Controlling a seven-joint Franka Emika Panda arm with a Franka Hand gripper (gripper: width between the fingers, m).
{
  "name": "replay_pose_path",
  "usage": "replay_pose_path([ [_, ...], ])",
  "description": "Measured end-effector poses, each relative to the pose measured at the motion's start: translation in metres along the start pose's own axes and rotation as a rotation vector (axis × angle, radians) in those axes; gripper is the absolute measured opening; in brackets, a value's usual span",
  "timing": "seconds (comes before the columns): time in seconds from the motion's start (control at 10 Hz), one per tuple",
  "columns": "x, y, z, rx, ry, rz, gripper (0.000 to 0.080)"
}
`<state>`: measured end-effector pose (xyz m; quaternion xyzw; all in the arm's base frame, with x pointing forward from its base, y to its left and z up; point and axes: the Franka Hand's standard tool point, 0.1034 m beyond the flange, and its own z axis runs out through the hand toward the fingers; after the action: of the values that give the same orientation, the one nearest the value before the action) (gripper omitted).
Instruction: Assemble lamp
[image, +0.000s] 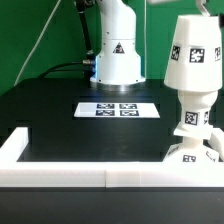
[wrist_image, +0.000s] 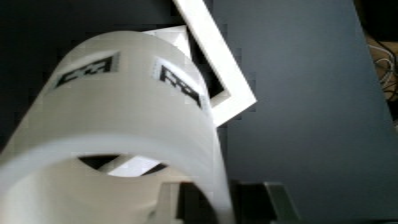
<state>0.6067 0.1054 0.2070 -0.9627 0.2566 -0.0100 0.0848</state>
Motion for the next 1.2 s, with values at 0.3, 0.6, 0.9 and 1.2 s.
replay_pose_path([
  [0.3, -0.002, 0.001, 0.026, -0.016, 0.004, -0.031, 0.0044],
  [0.6, 0.007, 0.012, 0.047, -0.026, 0.017, -0.110, 0.0044],
  [0.9, 0.003, 0.012, 0.052, -0.028, 0.023, -0.115, 0.0044],
  [1.2, 0.003, 0.015, 0.050, -0.032, 0.013, -0.110, 0.0044],
])
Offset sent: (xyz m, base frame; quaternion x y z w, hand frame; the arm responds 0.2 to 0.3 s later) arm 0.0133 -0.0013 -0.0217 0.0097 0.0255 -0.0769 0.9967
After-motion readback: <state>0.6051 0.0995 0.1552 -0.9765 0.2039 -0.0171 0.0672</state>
